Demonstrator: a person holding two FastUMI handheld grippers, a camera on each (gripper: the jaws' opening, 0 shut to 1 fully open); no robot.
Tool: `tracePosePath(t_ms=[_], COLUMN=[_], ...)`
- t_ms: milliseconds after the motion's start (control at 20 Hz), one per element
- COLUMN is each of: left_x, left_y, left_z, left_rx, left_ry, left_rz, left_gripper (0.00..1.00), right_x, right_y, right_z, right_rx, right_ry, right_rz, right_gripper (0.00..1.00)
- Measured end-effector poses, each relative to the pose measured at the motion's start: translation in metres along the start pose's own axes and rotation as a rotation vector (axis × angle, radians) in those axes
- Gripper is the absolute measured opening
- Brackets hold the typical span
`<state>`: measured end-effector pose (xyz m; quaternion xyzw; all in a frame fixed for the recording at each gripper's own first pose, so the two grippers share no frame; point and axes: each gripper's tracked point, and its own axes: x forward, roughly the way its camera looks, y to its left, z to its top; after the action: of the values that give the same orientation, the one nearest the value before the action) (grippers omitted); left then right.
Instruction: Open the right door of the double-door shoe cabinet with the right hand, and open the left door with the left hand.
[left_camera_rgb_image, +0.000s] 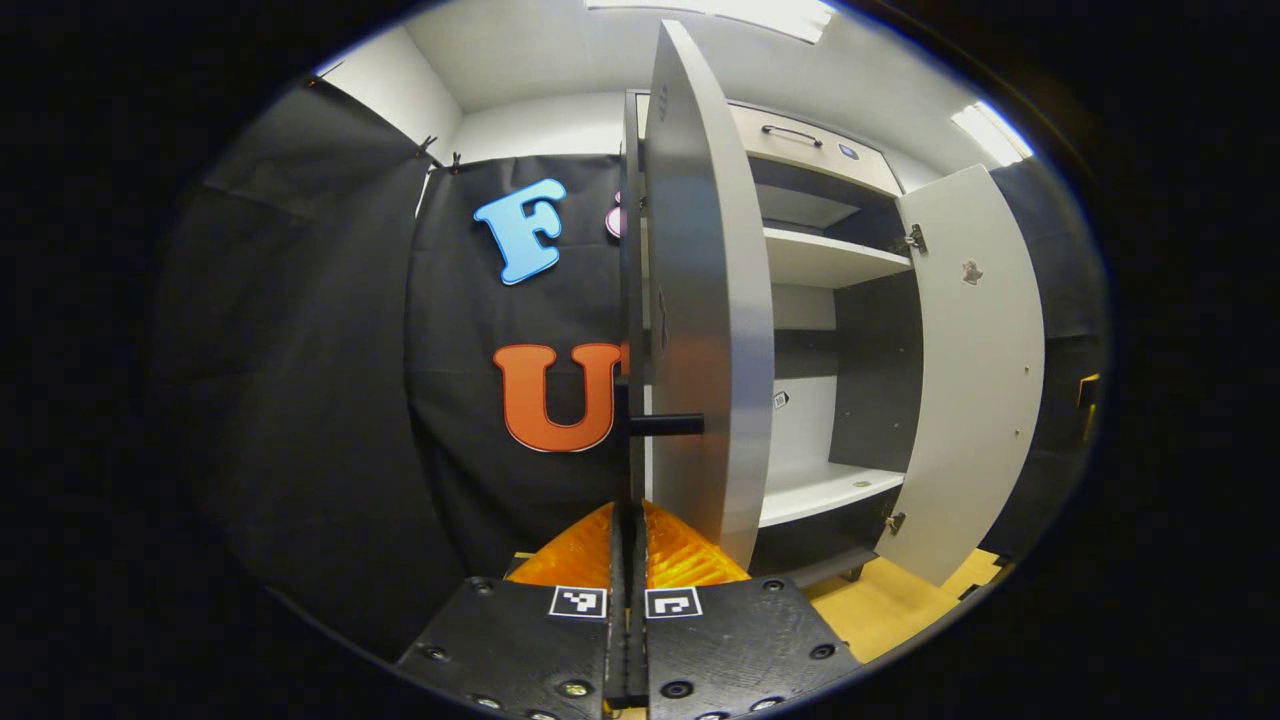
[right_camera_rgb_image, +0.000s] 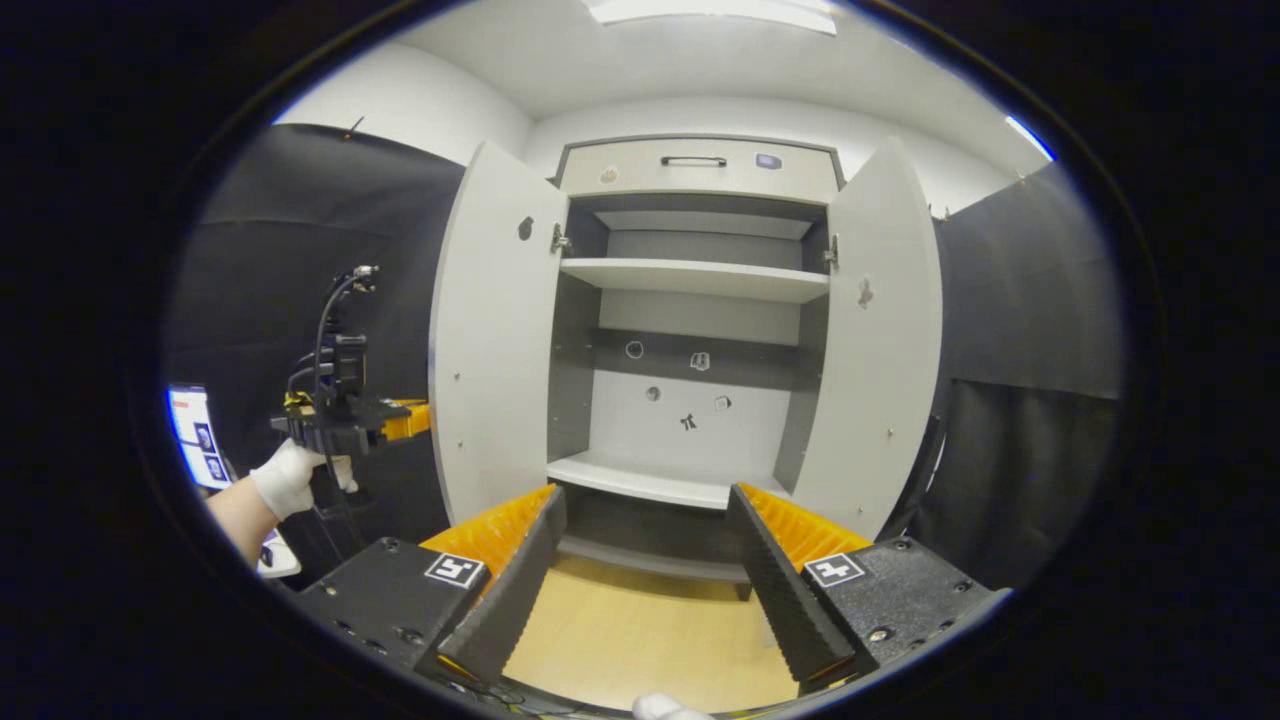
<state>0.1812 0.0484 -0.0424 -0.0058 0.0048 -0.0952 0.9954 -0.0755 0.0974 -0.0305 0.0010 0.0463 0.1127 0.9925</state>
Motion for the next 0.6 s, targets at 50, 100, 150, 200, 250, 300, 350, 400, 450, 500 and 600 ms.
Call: tracePosePath(t_ms=[50, 100, 150, 200, 250, 300, 350, 400, 450, 500, 600], left_x=[-0.006, -0.009, -0.017, -0.024, -0.032, -0.04, -0.049, -0.056, -0.063, -0.069, -0.081], left_y=[0.0, 0.013, 0.022, 0.023, 0.025, 0.026, 0.027, 0.027, 0.025, 0.022, 0.018], left_z=[0.003, 0.003, 0.004, 0.01, 0.016, 0.017, 0.019, 0.019, 0.02, 0.022, 0.023], left_rx=[0.004, 0.026, 0.039, 0.034, 0.023, 0.016, 0.013, 0.011, 0.012, 0.017, 0.01], left_ry=[0.002, 0.006, 0.009, -0.014, -0.029, -0.029, -0.035, -0.032, -0.029, -0.027, -0.019], left_rz=[0.003, 0.056, 0.087, 0.092, 0.096, 0.102, 0.116, 0.124, 0.13, 0.136, 0.144], left_gripper=[0.01, 0.07, 0.23, 0.38, 0.54, 0.7, 0.85, 0.97, 0.97, 0.97, 0.97], right_x=[-0.001, -0.003, -0.004, -0.004, -0.004, -0.004, -0.004, -0.004, -0.005, -0.006, -0.007], right_y=[-0.001, -0.003, -0.005, -0.006, -0.007, -0.009, -0.009, -0.01, -0.011, -0.013, -0.013], right_z=[0.001, 0.002, 0.003, 0.004, 0.007, 0.009, 0.011, 0.011, 0.011, 0.01, 0.012], right_rx=[0.0, 0.001, 0.0, -0.003, -0.007, -0.007, -0.005, -0.007, -0.007, -0.005, 0.001], right_ry=[-0.003, -0.006, -0.01, -0.012, -0.013, -0.021, -0.028, -0.027, -0.028, -0.025, -0.027], right_rz=[-0.002, -0.008, -0.014, -0.019, -0.022, -0.027, -0.03, -0.032, -0.035, -0.036, -0.04], right_gripper=[0.99, 0.99, 1.0, 1.0, 1.0, 0.99, 1.0, 1.0, 0.99, 0.99, 1.0])
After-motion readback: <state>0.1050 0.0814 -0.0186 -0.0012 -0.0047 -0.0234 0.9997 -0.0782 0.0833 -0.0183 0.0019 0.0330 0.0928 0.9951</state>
